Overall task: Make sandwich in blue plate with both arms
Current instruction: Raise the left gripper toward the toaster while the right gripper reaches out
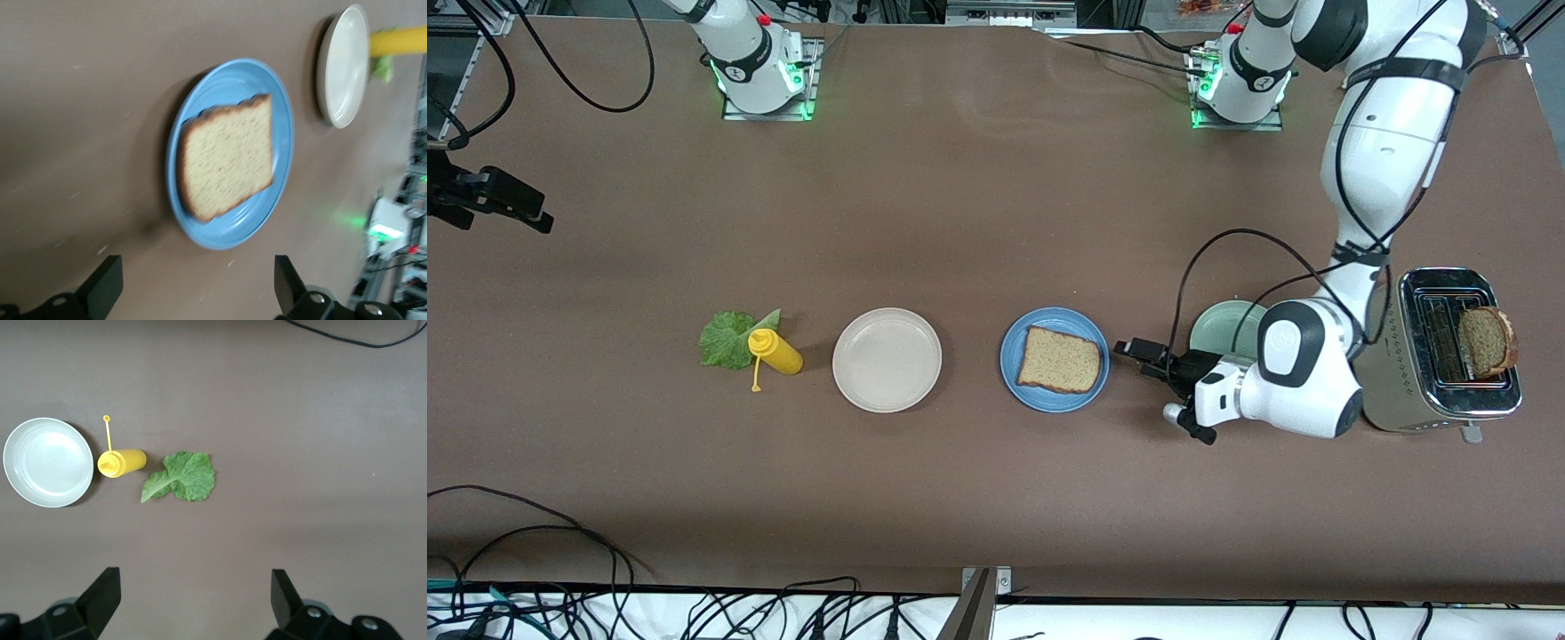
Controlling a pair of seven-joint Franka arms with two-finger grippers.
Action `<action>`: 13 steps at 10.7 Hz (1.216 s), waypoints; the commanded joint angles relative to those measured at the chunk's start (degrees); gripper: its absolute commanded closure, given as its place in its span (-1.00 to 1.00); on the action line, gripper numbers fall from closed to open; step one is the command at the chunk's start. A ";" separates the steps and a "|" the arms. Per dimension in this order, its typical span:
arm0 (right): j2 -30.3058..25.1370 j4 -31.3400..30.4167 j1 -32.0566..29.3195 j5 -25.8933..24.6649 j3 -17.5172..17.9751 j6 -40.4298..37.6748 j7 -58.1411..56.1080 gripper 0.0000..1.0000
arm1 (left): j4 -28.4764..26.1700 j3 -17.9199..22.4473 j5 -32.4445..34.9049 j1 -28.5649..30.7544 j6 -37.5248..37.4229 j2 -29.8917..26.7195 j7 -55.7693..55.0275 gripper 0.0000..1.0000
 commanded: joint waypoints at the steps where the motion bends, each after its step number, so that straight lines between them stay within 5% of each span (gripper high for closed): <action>1: -0.43 0.61 0.01 -0.31 0.01 -1.65 -0.11 -1.00 | -1.28 -0.03 14.45 2.34 -4.58 -7.44 -0.88 -1.00; 4: -0.43 0.61 0.01 -0.40 -0.08 -1.65 -0.19 -1.00 | -1.37 -0.03 27.12 2.34 -11.25 -14.37 -11.82 -1.00; 9: -0.78 0.61 -0.07 -0.40 -0.08 -3.93 -2.72 -1.00 | -0.93 -0.91 38.99 1.37 -14.96 -28.96 -26.17 -1.00; 13: 1.40 0.53 0.28 1.35 0.27 -2.97 -3.62 -1.00 | 0.12 -1.00 41.58 1.46 -22.15 -33.82 -27.42 -1.00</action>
